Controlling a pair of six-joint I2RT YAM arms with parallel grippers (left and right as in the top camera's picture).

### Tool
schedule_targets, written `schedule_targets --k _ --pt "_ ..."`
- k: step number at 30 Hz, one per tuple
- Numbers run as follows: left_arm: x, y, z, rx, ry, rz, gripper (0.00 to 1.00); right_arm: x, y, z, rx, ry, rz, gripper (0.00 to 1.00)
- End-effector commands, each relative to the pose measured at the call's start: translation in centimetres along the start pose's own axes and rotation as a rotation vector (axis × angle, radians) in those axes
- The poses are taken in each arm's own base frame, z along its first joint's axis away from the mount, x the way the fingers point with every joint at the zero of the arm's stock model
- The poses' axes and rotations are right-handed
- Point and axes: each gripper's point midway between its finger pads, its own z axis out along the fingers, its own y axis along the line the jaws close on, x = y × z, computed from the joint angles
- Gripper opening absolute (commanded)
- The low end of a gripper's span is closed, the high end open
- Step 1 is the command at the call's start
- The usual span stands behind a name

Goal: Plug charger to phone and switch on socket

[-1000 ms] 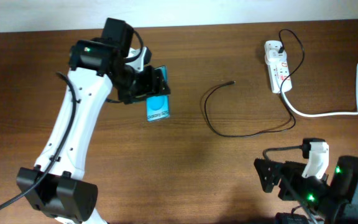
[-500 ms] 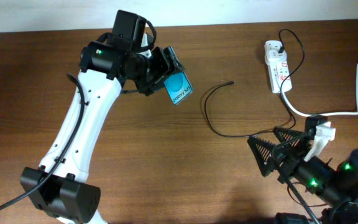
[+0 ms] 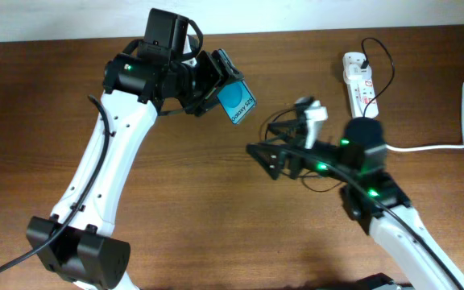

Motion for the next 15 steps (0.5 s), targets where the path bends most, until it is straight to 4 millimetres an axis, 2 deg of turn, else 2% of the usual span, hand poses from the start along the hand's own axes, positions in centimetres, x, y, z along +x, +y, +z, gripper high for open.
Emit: schedule_targets --k 1,4,6,7,10,12,15 --pt "0.3 -2.1 -1.9 0.066 -0.023 -0.007 0.47 -1.1 -1.7 1.8 0.131 -0.076 -0.046 0.98" --pt "0.2 -2.1 -1.9 0.067 -0.023 -0.007 0.46 -2.2 -2.6 1.9 0.243 -0.143 -0.068 0.98" --pt "0.0 -2.3 -2.0 0.074 -0.034 -0.024 0.46 -4.0 -1.9 1.7 0.225 -0.214 -0.108 1.0" --pt "-0.1 -2.3 -2.0 0.072 -0.038 -0.037 0.46 -5.0 -1.4 1.6 0.209 -0.251 -0.13 0.97" --pt "-0.4 -2.8 -2.0 0.093 -0.049 -0.047 0.47 -6.0 -0.6 1.6 0.179 -0.302 -0.108 0.92" --pt "-0.4 -2.9 -2.0 0.099 -0.049 -0.044 0.47 -6.5 -0.3 2.3 0.151 -0.331 -0.13 0.89" --pt "0.0 -3.2 -2.0 0.112 -0.025 -0.042 0.47 -6.2 -0.6 4.5 0.113 -0.352 -0.152 0.82"
